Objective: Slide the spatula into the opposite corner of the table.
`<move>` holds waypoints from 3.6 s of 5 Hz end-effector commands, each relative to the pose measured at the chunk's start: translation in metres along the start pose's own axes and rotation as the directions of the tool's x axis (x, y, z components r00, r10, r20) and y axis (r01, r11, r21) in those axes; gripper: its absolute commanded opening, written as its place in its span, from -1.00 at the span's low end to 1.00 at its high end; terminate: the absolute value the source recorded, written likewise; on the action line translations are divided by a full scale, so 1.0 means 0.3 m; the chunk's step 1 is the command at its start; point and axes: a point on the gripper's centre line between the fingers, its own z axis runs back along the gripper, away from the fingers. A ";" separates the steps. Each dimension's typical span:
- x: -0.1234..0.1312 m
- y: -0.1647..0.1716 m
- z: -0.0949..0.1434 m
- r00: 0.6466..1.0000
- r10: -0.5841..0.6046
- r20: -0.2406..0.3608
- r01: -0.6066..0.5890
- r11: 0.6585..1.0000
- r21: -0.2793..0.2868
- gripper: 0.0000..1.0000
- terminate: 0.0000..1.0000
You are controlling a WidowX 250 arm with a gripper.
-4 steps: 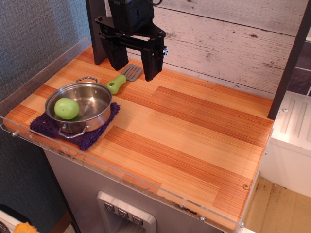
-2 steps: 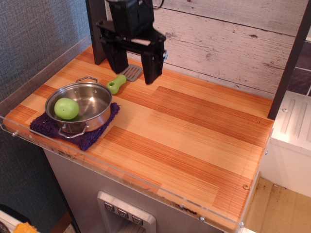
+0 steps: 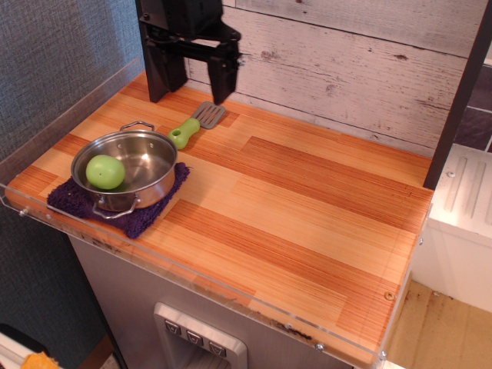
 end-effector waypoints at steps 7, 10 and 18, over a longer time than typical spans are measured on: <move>0.049 0.113 -0.269 0.997 0.073 -0.023 -0.070 0.993 0.098 -1.00 -1.00; 0.127 -0.110 -0.120 0.975 0.046 0.215 -0.047 0.999 -0.002 -1.00 -1.00; -0.200 -0.609 -0.203 0.988 -0.139 0.070 0.143 0.987 -0.066 -1.00 -1.00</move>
